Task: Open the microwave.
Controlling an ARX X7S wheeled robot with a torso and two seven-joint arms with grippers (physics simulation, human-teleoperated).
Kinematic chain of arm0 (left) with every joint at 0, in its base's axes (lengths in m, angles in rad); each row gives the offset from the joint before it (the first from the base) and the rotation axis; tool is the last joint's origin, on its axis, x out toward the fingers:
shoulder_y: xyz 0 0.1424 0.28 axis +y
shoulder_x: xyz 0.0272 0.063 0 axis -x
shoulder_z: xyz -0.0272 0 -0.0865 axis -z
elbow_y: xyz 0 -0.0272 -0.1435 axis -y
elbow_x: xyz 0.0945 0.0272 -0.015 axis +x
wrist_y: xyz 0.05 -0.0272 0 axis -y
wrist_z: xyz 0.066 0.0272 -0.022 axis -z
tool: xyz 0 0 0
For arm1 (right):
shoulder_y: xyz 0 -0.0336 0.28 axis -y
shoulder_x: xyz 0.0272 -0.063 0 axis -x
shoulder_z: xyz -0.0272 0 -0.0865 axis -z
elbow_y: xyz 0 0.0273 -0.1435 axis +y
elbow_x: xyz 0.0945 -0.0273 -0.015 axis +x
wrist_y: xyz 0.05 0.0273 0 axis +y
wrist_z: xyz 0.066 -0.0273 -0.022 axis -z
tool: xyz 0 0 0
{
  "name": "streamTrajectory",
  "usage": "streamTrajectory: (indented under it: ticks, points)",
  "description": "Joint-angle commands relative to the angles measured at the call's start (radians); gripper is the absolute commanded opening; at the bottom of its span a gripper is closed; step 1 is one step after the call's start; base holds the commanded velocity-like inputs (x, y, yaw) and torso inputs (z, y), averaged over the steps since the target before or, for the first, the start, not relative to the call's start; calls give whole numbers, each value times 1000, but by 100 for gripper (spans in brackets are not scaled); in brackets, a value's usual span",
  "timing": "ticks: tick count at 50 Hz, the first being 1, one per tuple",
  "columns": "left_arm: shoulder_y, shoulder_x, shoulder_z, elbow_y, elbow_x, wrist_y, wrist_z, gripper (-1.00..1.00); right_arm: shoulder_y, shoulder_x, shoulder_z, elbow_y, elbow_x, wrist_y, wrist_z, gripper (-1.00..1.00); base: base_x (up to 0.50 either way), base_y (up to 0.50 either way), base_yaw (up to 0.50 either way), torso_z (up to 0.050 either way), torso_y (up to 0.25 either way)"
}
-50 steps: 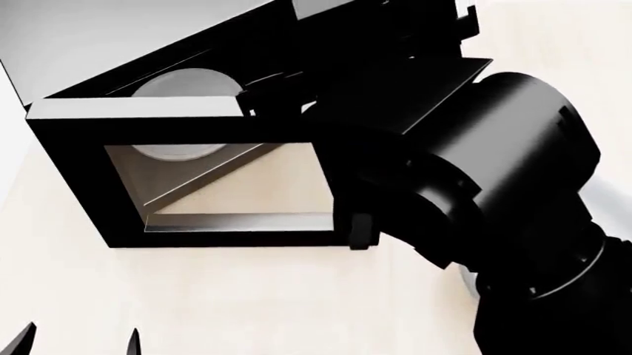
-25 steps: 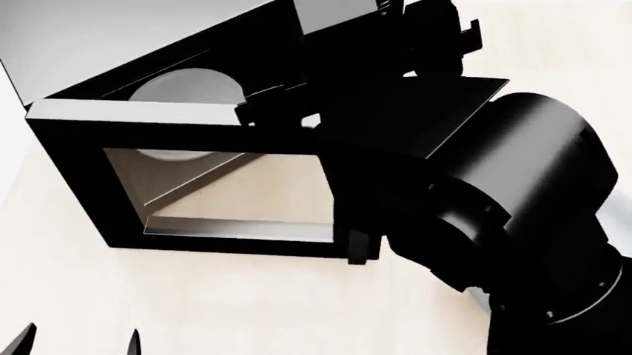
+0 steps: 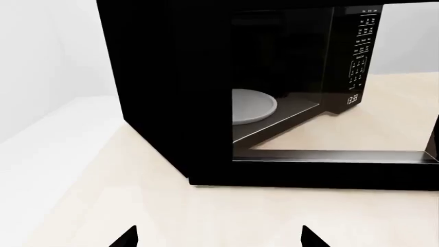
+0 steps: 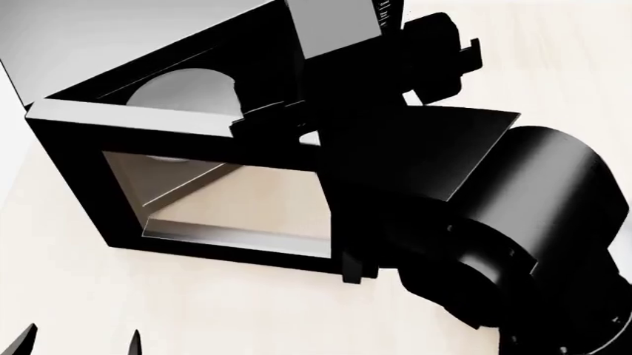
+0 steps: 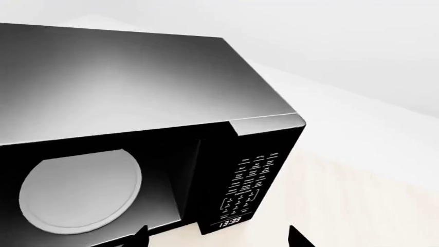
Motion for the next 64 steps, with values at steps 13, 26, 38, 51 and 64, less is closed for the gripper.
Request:
streamTrajectory:
  ticks: [13, 26, 38, 51, 64]
  points:
    - [-4, -2, 8, 1, 0, -2, -5, 100, -86, 5, 3, -60, 219, 46, 59, 100, 0, 0, 0, -2, -4]
    - [-3, -4, 11, 1, 0, -2, -8, 100, -57, 16, 30, -62, 317, 105, 134, 100, 0, 0, 1, -1, -3]
    - [-4, -5, 14, 0, 0, 1, -11, 100, -50, 29, 51, -97, 413, 135, 218, 100, 0, 0, 0, -1, -3]
    - [-1, -9, 16, 4, -1, 2, -14, 100, -67, 31, 47, -126, 466, 136, 260, 100, 0, 0, 0, -2, -2]
    - [-1, -13, 15, 6, -6, 1, -17, 100, -81, 18, 40, -149, 509, 122, 283, 100, 0, 0, 0, -1, -2]
